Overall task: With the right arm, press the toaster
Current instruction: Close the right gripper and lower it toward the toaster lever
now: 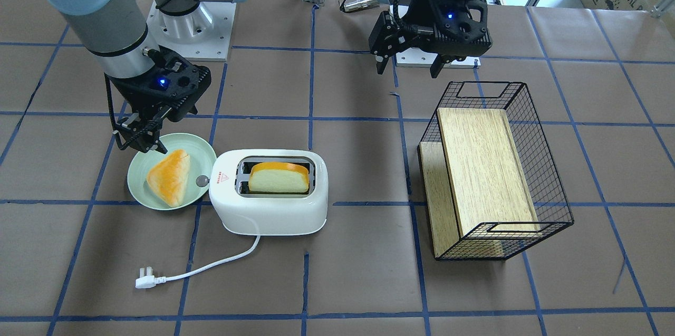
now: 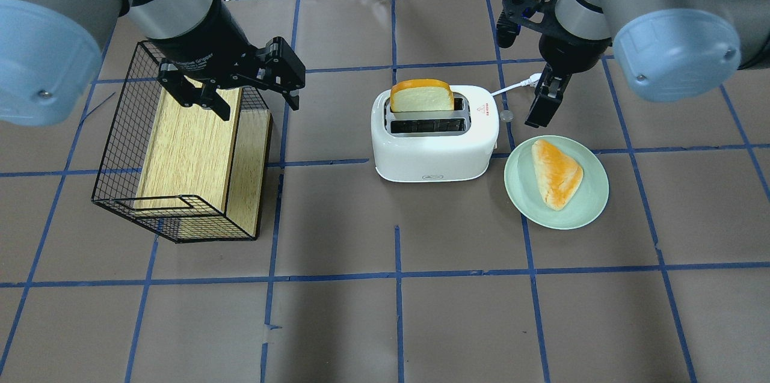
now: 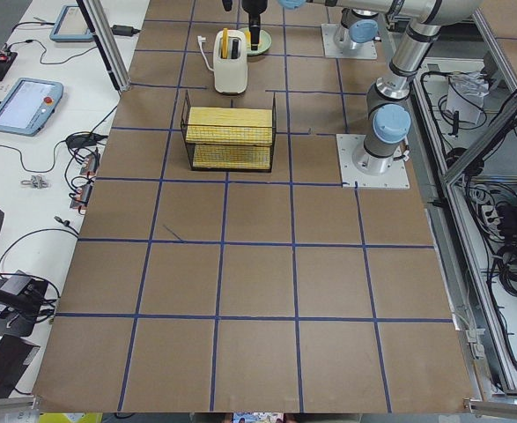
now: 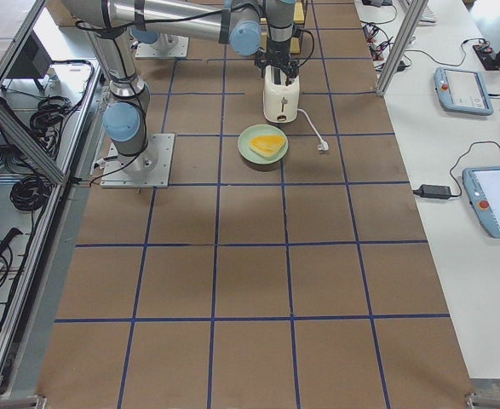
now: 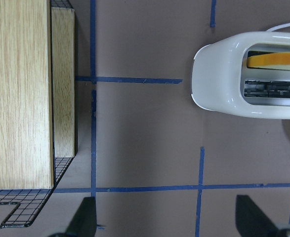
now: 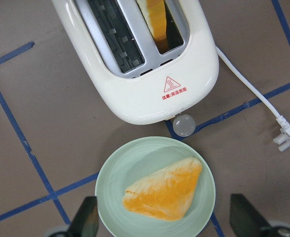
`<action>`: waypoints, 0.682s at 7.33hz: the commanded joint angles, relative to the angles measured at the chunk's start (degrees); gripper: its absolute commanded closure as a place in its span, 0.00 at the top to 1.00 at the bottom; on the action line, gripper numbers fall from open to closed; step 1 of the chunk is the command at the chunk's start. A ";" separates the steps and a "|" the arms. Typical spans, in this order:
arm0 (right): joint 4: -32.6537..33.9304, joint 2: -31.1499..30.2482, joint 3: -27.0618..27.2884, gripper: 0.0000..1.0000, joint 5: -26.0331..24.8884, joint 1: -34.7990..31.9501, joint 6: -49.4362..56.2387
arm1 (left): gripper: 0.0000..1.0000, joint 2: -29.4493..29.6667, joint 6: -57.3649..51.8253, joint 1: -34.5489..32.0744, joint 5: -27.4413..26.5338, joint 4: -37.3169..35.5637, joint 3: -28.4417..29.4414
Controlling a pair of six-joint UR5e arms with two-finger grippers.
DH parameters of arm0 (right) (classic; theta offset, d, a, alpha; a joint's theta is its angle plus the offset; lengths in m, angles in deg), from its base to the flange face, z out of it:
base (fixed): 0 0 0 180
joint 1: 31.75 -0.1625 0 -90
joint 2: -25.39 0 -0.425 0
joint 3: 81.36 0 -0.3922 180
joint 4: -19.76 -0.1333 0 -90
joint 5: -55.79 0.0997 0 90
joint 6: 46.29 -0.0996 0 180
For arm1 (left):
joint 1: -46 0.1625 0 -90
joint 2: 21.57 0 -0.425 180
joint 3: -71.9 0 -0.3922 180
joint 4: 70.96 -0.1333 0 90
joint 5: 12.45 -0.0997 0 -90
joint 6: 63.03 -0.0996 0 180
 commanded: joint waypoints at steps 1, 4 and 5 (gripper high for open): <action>2.10 0.67 0.62 0.07 -0.76 0.56 8.53 | 1.00 0.00 0.00 0.05 0.00 0.00 -0.01; 7.26 6.98 0.10 0.04 0.73 0.13 10.66 | 1.00 0.00 0.00 0.05 0.00 0.00 -0.01; 7.98 8.13 0.79 0.03 0.65 0.04 10.92 | 1.00 0.00 0.00 -0.04 0.00 0.00 -0.01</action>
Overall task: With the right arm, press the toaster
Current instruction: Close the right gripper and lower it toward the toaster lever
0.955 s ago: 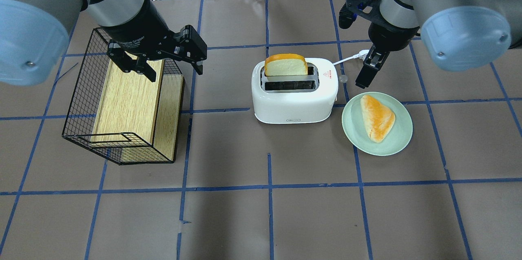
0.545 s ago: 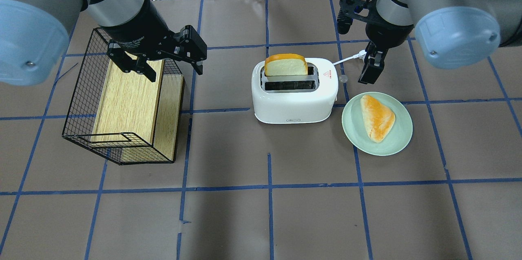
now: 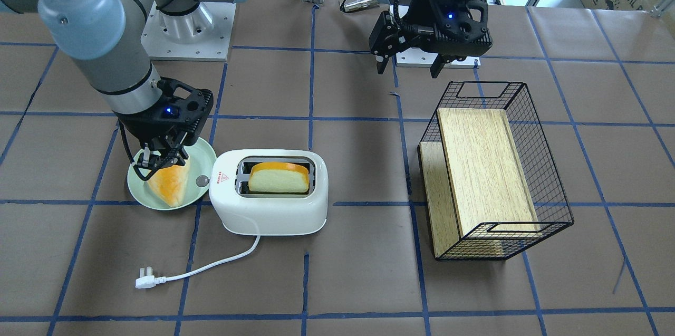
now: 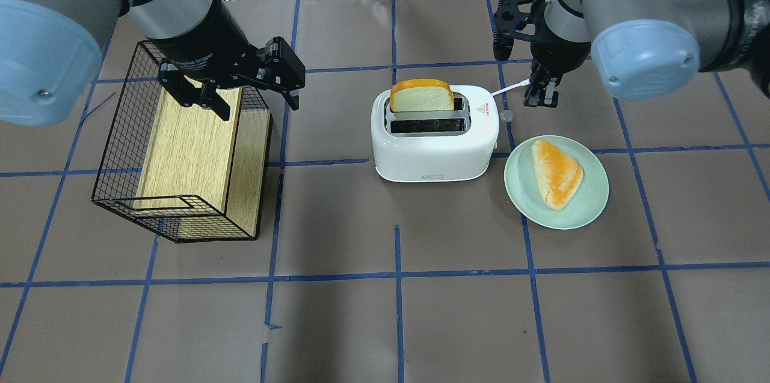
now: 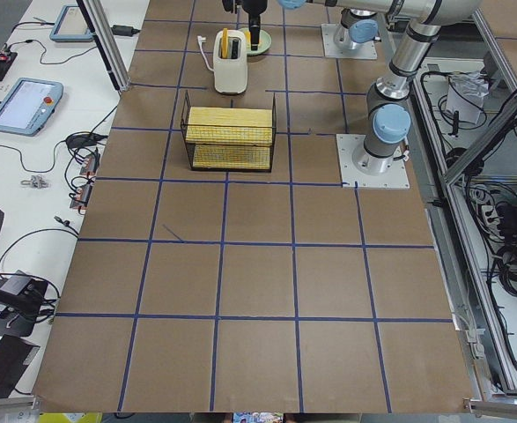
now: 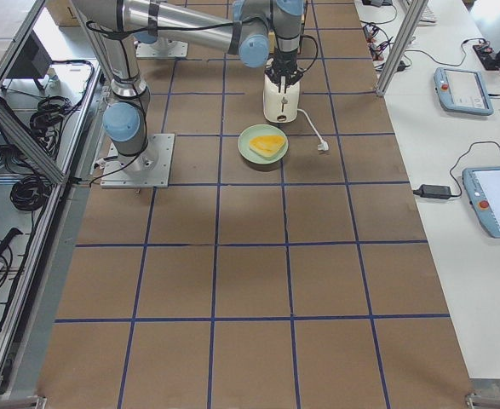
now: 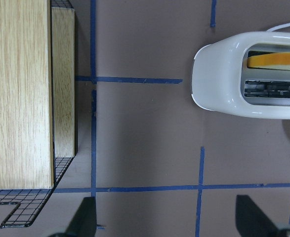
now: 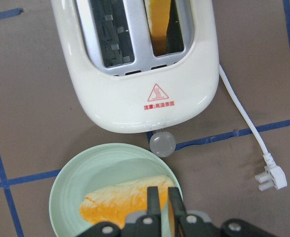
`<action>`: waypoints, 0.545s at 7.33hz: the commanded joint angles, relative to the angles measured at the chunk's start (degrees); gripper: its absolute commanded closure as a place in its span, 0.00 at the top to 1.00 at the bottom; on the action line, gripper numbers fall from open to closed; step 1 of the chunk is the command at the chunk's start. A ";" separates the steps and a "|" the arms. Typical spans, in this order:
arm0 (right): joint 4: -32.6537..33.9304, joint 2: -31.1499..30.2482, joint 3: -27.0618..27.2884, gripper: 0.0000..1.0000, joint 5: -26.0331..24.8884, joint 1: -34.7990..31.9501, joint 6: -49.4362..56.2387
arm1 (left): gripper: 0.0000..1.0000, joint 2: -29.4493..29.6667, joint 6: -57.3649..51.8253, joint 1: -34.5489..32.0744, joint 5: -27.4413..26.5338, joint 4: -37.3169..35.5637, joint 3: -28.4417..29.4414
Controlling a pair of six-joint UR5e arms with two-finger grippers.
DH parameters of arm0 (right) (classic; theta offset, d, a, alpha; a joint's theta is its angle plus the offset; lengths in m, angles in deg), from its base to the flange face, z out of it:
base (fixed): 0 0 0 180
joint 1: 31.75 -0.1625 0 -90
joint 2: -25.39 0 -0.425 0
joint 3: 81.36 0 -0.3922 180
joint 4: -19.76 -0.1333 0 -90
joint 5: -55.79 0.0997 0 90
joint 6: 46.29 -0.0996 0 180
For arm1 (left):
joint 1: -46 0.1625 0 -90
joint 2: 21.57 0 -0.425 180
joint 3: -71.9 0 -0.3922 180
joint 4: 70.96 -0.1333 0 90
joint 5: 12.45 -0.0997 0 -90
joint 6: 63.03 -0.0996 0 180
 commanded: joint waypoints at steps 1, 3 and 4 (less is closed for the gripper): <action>2.48 3.13 -0.05 0.02 0.38 -0.25 1.83 | 1.00 0.00 0.00 -0.06 0.00 0.00 0.00; 3.54 3.49 0.30 0.03 1.95 -0.34 2.11 | 1.00 0.00 0.00 0.02 0.00 0.00 0.00; 3.46 3.93 0.74 0.03 2.83 -0.42 2.28 | 1.00 0.00 0.00 -0.06 0.00 0.00 0.00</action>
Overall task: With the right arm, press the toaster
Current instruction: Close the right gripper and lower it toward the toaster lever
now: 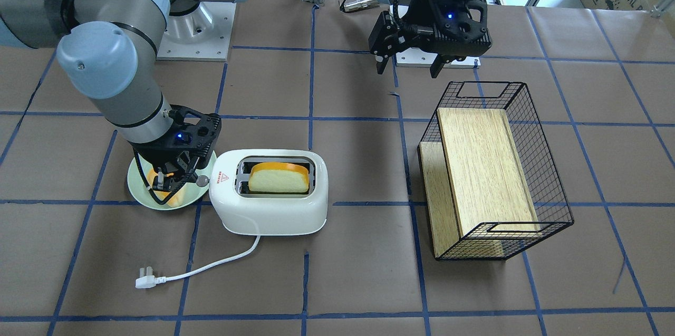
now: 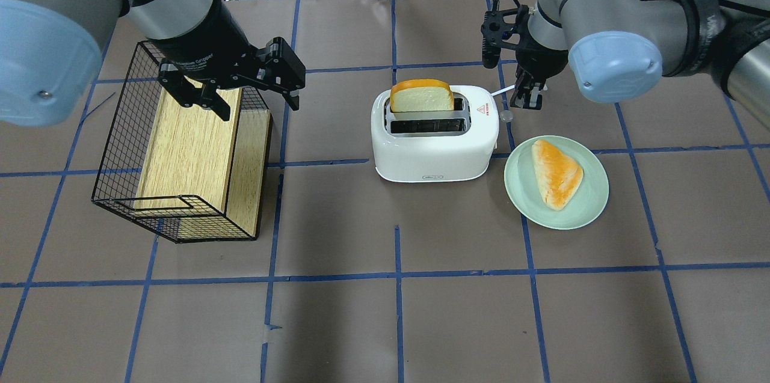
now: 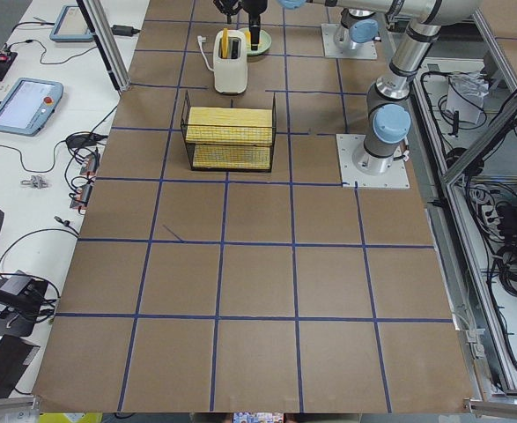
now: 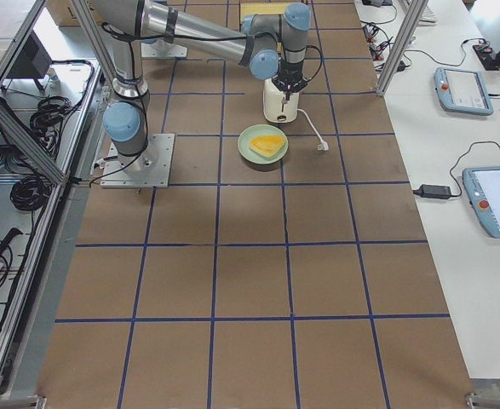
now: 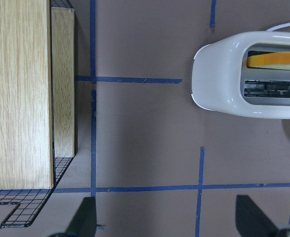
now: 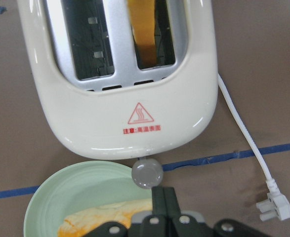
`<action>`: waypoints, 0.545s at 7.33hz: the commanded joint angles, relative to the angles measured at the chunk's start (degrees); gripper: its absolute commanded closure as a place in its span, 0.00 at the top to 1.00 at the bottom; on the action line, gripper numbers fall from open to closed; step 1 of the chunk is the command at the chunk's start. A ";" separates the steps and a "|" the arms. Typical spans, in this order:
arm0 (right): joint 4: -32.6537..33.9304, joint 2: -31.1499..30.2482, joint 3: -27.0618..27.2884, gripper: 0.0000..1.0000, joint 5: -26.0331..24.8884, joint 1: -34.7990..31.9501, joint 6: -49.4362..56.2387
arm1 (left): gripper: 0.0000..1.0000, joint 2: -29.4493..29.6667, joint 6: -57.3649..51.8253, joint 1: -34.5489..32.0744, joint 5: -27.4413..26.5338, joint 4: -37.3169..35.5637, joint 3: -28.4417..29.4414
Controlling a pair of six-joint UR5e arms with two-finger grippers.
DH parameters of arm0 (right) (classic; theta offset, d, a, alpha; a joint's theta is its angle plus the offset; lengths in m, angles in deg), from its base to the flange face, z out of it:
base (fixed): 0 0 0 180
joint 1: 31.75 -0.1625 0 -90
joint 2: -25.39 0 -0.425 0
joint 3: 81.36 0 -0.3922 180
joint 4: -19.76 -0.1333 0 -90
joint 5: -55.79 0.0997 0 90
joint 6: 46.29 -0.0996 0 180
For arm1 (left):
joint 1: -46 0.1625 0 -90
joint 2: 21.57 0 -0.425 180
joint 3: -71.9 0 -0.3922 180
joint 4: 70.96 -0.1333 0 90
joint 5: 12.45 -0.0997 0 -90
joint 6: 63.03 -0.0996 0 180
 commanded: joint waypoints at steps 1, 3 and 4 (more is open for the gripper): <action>0.20 1.00 0.97 0.03 1.06 0.01 1.11 | 1.00 0.00 0.00 0.06 0.00 0.00 0.00; 0.47 3.46 1.59 0.03 1.06 0.44 3.92 | 1.00 0.00 0.00 -0.03 0.00 0.00 0.00; 0.47 3.73 1.59 0.03 1.06 0.53 4.02 | 1.00 0.00 0.00 -0.03 0.00 0.00 0.00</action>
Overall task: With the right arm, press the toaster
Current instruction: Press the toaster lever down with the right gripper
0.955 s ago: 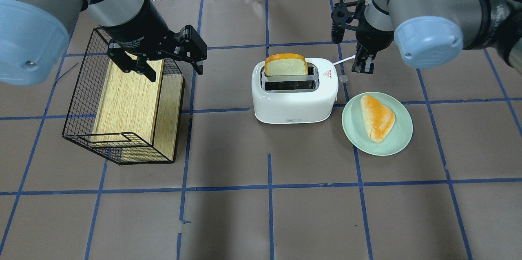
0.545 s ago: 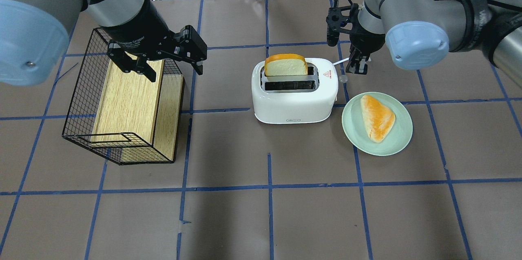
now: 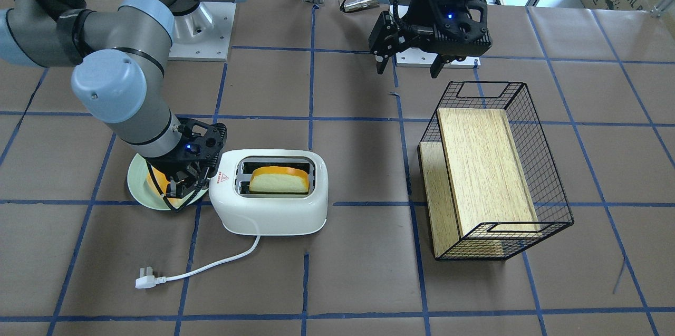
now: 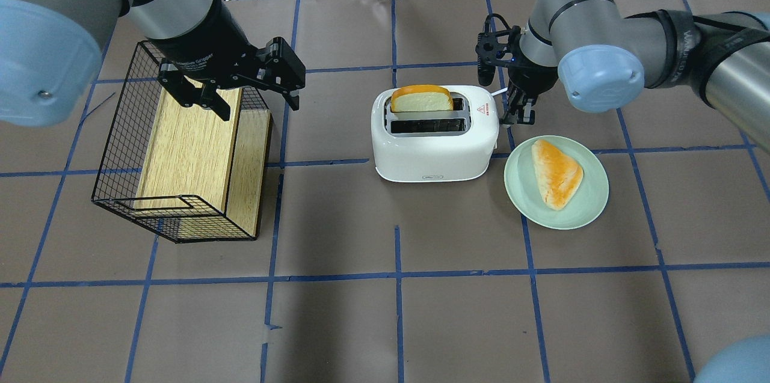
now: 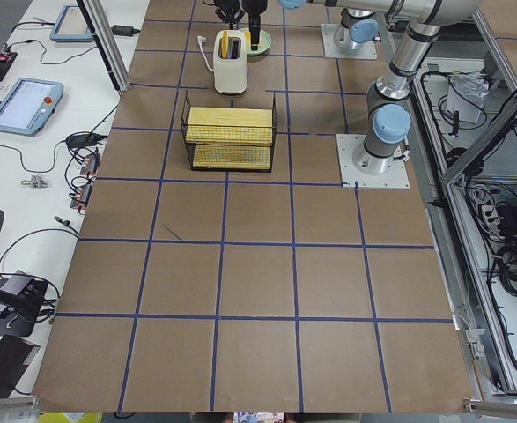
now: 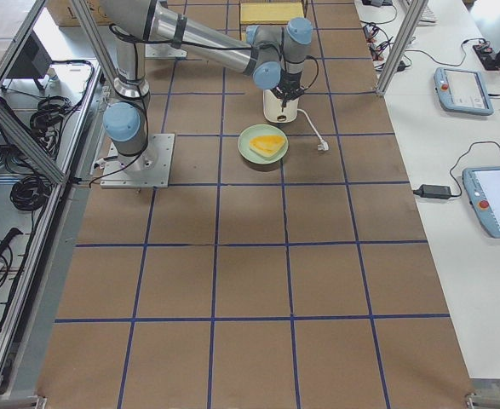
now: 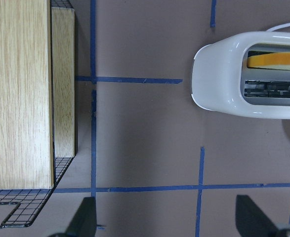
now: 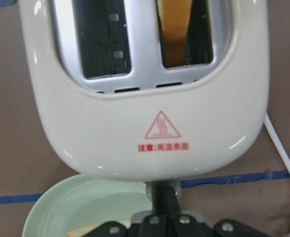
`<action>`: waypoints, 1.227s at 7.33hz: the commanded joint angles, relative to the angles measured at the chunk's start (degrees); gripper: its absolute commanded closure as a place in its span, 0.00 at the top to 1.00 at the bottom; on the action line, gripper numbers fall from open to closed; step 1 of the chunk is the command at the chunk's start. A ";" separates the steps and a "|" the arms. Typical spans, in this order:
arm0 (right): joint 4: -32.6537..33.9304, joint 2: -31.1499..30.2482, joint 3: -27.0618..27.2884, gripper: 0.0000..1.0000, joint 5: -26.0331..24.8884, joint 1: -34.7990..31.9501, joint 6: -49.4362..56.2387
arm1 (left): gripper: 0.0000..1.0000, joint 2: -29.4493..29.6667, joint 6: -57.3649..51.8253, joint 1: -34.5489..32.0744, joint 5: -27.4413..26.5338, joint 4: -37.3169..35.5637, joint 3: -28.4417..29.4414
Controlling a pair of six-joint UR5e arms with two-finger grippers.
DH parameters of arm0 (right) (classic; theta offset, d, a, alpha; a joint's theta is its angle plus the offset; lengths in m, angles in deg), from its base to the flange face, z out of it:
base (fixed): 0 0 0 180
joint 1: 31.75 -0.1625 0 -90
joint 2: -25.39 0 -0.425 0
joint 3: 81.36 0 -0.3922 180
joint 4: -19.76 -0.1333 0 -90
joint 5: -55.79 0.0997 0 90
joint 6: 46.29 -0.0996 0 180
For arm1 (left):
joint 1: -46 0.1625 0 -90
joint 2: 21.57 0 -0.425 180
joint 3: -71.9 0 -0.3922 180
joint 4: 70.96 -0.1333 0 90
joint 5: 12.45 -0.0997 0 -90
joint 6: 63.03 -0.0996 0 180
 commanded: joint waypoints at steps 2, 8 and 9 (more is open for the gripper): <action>1.97 2.66 0.21 0.03 -0.07 0.22 0.63 | 1.00 0.00 0.02 0.07 0.00 0.00 0.00; 3.57 2.41 0.21 0.06 -0.16 0.14 0.10 | 1.00 0.00 0.02 0.07 0.00 0.00 0.00; 2.44 0.06 -1.36 0.12 -0.25 0.48 -0.42 | 1.00 0.00 0.02 -0.01 0.09 0.00 0.00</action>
